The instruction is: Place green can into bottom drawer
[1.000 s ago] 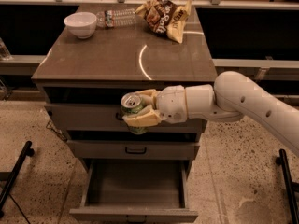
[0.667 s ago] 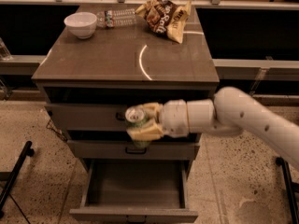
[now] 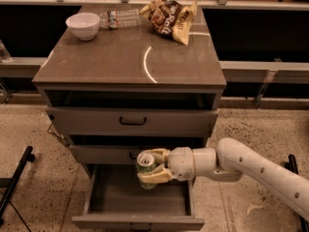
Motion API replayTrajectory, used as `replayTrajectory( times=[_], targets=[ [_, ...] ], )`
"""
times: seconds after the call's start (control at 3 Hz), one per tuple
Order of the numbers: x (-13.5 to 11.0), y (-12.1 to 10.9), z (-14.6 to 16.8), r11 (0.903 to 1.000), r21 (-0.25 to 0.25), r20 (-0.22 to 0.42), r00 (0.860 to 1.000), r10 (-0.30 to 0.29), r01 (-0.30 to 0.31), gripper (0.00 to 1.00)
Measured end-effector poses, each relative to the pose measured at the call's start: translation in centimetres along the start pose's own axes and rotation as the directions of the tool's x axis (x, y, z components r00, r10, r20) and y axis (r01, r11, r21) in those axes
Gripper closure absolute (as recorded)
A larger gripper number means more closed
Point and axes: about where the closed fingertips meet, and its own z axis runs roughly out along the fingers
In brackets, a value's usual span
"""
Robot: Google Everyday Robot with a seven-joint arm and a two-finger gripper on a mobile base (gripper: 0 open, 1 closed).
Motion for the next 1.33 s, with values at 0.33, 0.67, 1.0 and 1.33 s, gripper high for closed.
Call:
replayTrajectory(
  times=[0.33, 0.67, 1.0, 1.33],
  targets=[
    [0.0, 0.0, 0.0, 1.0000, 0.000, 0.000, 1.000, 0.000, 0.000, 1.00],
    [1.8, -1.3, 0.5, 0.9979, 0.021, 0.044, 0.997, -0.063, 0.062, 1.00],
    [4.8, -3.8, 1.0, 0.9813, 0.059, 0.121, 0.974, -0.189, 0.183, 1.00],
    [6.0, -4.1, 1.4, 0.9750, 0.074, 0.142, 0.965, -0.219, 0.210, 1.00]
  ],
)
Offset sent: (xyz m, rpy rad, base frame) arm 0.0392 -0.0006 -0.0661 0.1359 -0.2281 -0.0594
